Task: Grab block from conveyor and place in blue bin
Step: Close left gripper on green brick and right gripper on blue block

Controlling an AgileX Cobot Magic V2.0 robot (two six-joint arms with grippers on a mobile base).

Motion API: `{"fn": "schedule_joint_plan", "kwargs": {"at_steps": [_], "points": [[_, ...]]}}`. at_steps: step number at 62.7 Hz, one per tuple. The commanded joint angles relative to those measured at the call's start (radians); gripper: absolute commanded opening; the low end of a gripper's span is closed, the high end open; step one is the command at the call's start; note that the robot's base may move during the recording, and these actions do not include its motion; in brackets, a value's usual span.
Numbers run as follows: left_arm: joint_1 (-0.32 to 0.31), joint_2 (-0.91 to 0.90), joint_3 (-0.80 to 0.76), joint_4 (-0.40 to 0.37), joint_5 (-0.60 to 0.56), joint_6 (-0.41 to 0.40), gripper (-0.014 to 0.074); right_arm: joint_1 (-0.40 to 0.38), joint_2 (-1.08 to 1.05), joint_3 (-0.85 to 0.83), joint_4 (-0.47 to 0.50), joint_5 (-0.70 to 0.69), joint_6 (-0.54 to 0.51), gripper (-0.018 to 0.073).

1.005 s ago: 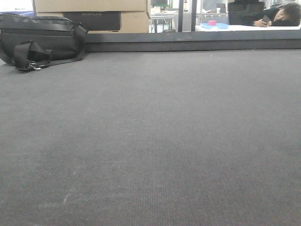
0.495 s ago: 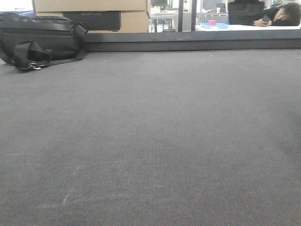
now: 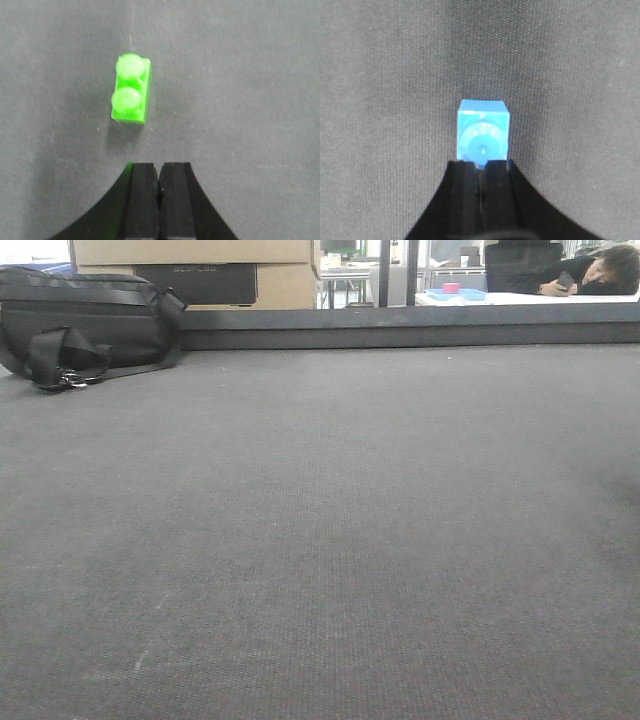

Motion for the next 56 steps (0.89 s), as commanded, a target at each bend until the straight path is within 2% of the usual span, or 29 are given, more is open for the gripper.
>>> {"fn": "schedule_joint_plan", "kwargs": {"at_steps": [1,6,10,17,24,31,56], "points": [[0.001,-0.001,-0.011,-0.021,0.001,-0.006,-0.0111,-0.004,0.005,-0.009,-0.015,-0.01,0.0,0.0211],[0.001,-0.001,-0.011,-0.03,0.001,-0.006,-0.0111,-0.004,0.006,-0.001,-0.015,-0.022,0.0,0.0356],[0.001,-0.001,-0.011,-0.037,0.001,-0.006,-0.0111,-0.004,0.006,0.026,-0.015,-0.07,0.001,0.0401],[0.001,-0.001,-0.011,-0.041,0.001,-0.006,-0.0111,-0.004,0.006,0.107,-0.015,-0.198,0.009,0.0385],[0.001,-0.001,-0.002,-0.047,0.001,-0.006,-0.0111,-0.004,0.006,0.163,-0.015,-0.281,0.009,0.033],[0.001,-0.001,0.01,-0.058,0.001,-0.006,-0.0111,-0.004,0.006,0.165,-0.015,-0.288,0.009,0.0296],[0.001,-0.001,0.016,-0.058,-0.001,-0.006,-0.0111,-0.004,0.097,0.165,-0.015,-0.293,0.009,0.0302]]}}
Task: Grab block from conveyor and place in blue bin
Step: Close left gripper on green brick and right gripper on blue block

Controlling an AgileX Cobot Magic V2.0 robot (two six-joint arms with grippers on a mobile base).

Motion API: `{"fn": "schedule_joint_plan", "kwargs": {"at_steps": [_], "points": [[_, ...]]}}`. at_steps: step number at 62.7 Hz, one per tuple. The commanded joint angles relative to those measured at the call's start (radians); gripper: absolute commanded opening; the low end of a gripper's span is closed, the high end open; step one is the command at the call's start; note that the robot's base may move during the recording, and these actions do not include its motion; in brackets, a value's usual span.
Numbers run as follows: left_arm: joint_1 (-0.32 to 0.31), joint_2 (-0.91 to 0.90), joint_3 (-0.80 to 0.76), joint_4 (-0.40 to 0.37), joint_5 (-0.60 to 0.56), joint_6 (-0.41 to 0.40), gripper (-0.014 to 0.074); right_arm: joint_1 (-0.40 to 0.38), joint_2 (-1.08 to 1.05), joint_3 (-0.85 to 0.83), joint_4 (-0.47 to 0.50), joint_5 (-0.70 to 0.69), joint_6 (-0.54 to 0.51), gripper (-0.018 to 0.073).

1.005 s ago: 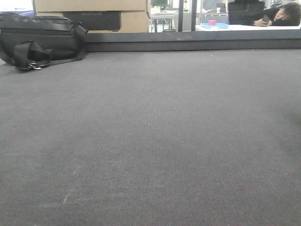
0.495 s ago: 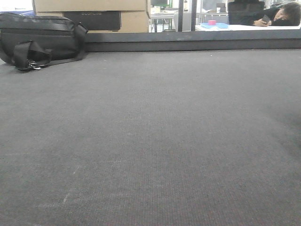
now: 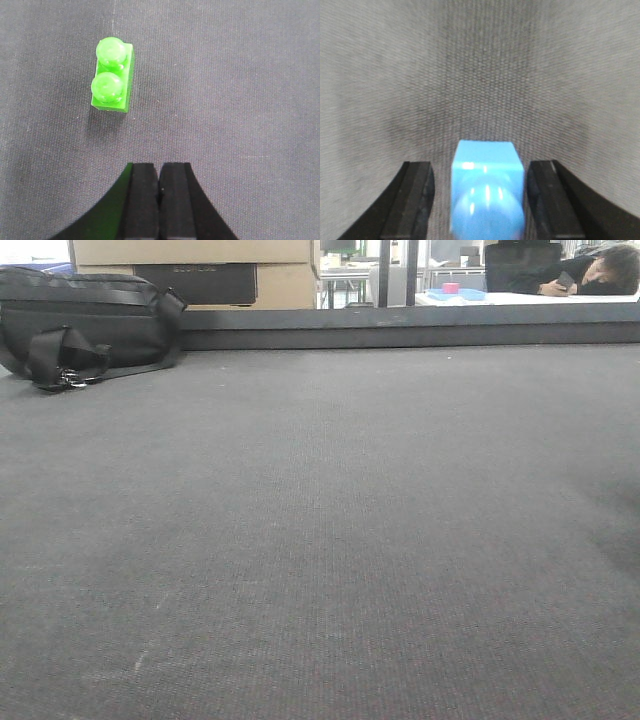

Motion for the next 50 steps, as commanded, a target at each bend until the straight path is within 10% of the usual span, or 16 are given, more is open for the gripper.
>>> {"fn": "schedule_joint_plan", "kwargs": {"at_steps": [1,11,23,50], "points": [[0.001,-0.001,0.002,-0.01,-0.007,-0.006,-0.0111,-0.004,0.029,0.003,-0.015,-0.006,0.002,0.0302],[0.001,-0.001,0.002,-0.01,-0.002,-0.006,-0.0111,-0.004,0.045,0.003,-0.015,-0.008,0.002,0.0264],[0.001,0.012,-0.04,-0.01,0.096,-0.008,-0.0111,-0.004,0.041,-0.03,-0.015,0.051,0.002,-0.016],[0.16,0.334,-0.327,-0.072,0.233,0.249,-0.0111,-0.004,-0.056,-0.212,0.045,0.157,0.004,-0.0162]]}}
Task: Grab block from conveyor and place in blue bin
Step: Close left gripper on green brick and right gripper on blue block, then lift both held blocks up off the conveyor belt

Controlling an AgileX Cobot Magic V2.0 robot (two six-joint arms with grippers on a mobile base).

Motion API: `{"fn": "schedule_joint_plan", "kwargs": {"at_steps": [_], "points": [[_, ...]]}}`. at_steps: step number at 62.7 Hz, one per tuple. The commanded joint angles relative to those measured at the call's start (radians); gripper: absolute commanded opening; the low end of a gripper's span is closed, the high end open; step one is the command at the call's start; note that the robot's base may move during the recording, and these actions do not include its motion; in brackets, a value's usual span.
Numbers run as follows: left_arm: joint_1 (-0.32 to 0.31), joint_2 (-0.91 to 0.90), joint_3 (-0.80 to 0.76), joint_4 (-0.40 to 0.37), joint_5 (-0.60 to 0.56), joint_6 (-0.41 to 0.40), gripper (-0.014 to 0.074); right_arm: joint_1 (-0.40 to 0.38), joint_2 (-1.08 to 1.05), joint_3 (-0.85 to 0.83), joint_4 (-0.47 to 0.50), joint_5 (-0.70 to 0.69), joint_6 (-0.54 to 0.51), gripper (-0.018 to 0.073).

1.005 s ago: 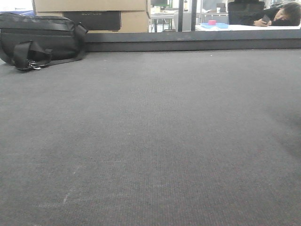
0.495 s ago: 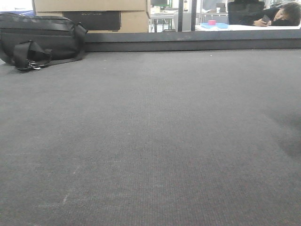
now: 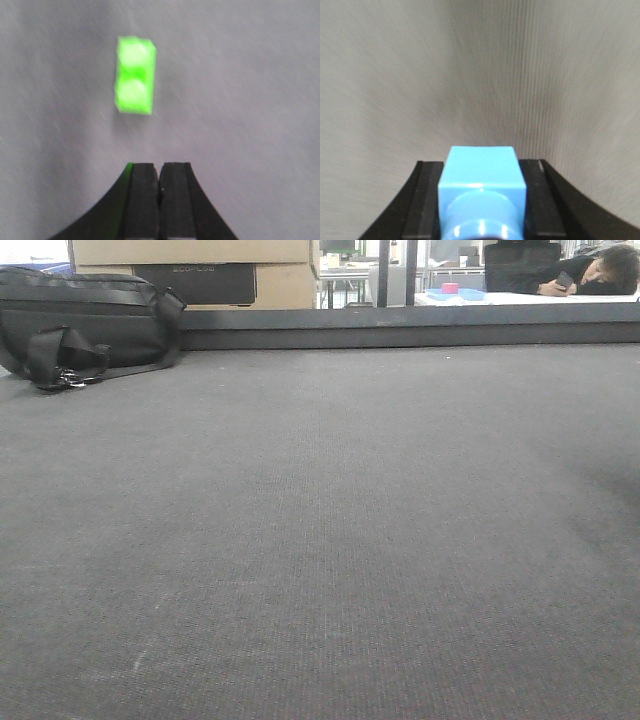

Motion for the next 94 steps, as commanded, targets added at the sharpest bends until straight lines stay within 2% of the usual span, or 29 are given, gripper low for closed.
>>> {"fn": "schedule_joint_plan", "kwargs": {"at_steps": [1,6,13,24,29,34,41,48,77,94], "points": [[0.039,0.074,-0.032,-0.045,0.007,0.098,-0.0111,-0.004,-0.026,-0.017,0.022,0.007,0.002,-0.0162],[0.062,0.133,-0.042,-0.052,0.007,0.112,-0.0111,-0.004,-0.028,-0.017,0.025,-0.005,0.002,-0.0162],[0.063,0.176,-0.042,-0.052,-0.018,0.112,-0.0111,-0.004,-0.026,-0.017,0.025,-0.025,0.002,-0.0162],[0.029,0.202,-0.041,-0.046,-0.056,0.112,-0.0091,-0.004,-0.025,-0.017,0.025,-0.067,0.002,-0.0162],[0.005,0.204,-0.041,-0.028,-0.101,0.112,0.0005,-0.004,-0.025,-0.017,0.025,-0.087,0.002,-0.0162],[-0.019,0.209,-0.039,0.005,-0.131,0.112,0.0141,-0.004,-0.025,-0.017,0.025,-0.097,0.002,-0.0162],[-0.029,0.215,-0.037,0.038,-0.154,0.112,0.0286,-0.004,-0.025,-0.017,0.025,-0.093,0.002,-0.0162],[-0.018,0.23,-0.037,0.042,-0.181,0.108,0.0352,-0.004,-0.025,-0.017,0.025,-0.089,0.002,-0.0162],[-0.006,0.398,-0.037,0.03,-0.181,0.099,0.0356,-0.004,-0.025,-0.017,0.025,-0.099,0.002,-0.0162],[-0.006,0.419,-0.037,0.025,-0.183,0.075,0.0305,-0.004,-0.025,-0.017,0.025,-0.099,0.002,-0.0162]]}}
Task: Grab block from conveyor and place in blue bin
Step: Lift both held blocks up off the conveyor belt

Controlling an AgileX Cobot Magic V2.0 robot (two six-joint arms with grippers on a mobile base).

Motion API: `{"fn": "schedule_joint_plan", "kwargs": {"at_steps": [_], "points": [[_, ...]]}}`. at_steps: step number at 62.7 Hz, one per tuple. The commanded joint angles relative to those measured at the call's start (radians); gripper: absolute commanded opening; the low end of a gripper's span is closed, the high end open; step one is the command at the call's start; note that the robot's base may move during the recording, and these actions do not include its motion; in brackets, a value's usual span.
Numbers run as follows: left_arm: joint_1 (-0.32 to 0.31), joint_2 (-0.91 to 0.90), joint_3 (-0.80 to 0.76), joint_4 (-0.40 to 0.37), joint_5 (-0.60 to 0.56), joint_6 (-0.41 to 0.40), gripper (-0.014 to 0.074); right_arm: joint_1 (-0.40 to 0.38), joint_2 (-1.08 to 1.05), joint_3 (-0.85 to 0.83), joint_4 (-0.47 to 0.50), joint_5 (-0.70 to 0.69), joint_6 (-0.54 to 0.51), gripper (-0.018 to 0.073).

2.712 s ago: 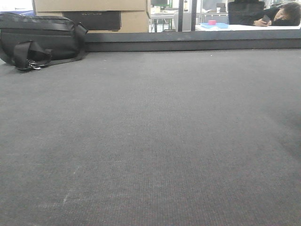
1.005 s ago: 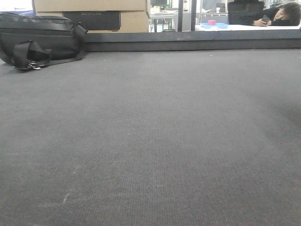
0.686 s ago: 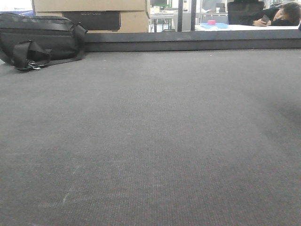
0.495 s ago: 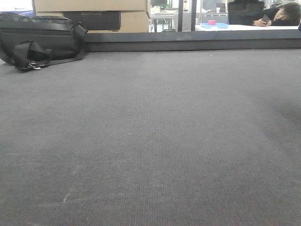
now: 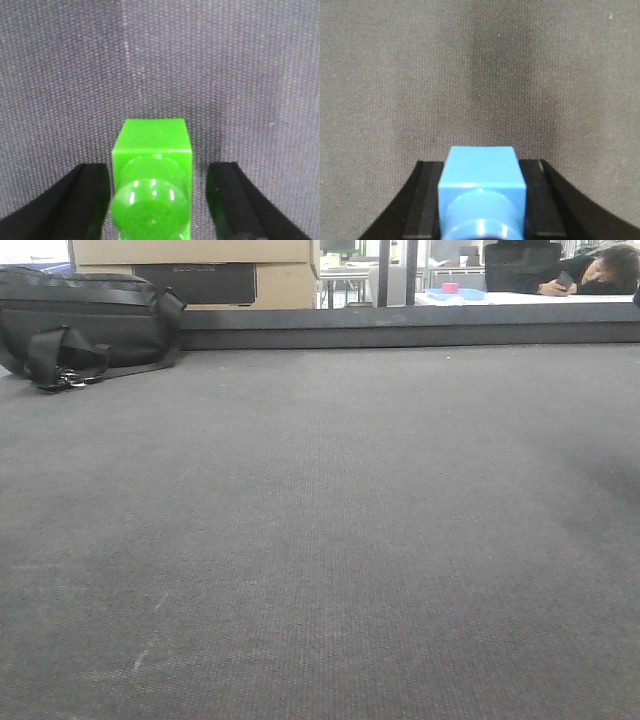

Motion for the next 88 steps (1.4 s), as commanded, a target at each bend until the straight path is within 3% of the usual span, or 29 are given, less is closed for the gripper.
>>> {"fn": "schedule_joint_plan", "kwargs": {"at_steps": [1,8,15,20,30,40,51,72,79,88], "points": [[0.005,-0.003,-0.005,-0.009,-0.003,-0.01,0.0302,-0.004,-0.006,-0.007,-0.003,-0.014,0.0,-0.0162],[0.005,-0.003,-0.005,-0.009,-0.005,-0.012,0.0238,-0.004,-0.006,-0.007,-0.003,-0.014,0.0,-0.0162],[0.005,-0.003,-0.005,-0.009,0.0,-0.025,0.0058,-0.004,-0.006,-0.007,-0.003,-0.014,0.0,-0.0162],[0.005,-0.003,-0.01,-0.009,0.022,-0.03,-0.0116,-0.004,-0.006,-0.007,-0.003,-0.014,0.0,-0.0162],[0.005,-0.028,-0.03,-0.014,0.08,-0.03,-0.0111,-0.004,-0.039,-0.009,-0.003,-0.022,0.0,-0.0162],[0.005,-0.126,-0.01,-0.077,0.041,-0.028,-0.0111,-0.004,-0.113,-0.009,-0.003,-0.055,0.0,-0.0162],[0.005,-0.322,0.132,-0.171,-0.184,-0.028,-0.0111,-0.004,-0.234,0.04,-0.003,-0.186,0.0,-0.0162],[0.001,-0.788,0.612,-0.184,-0.715,-0.028,-0.0111,-0.004,-0.54,0.332,-0.005,-0.493,0.0,-0.0162],[0.001,-0.939,0.729,-0.184,-0.791,-0.028,-0.0111,-0.004,-0.644,0.425,-0.005,-0.538,0.0,-0.0162],[-0.001,-1.108,0.787,-0.18,-0.783,-0.028,-0.0111,-0.004,-0.745,0.474,-0.005,-0.535,0.0,-0.0162]]}}
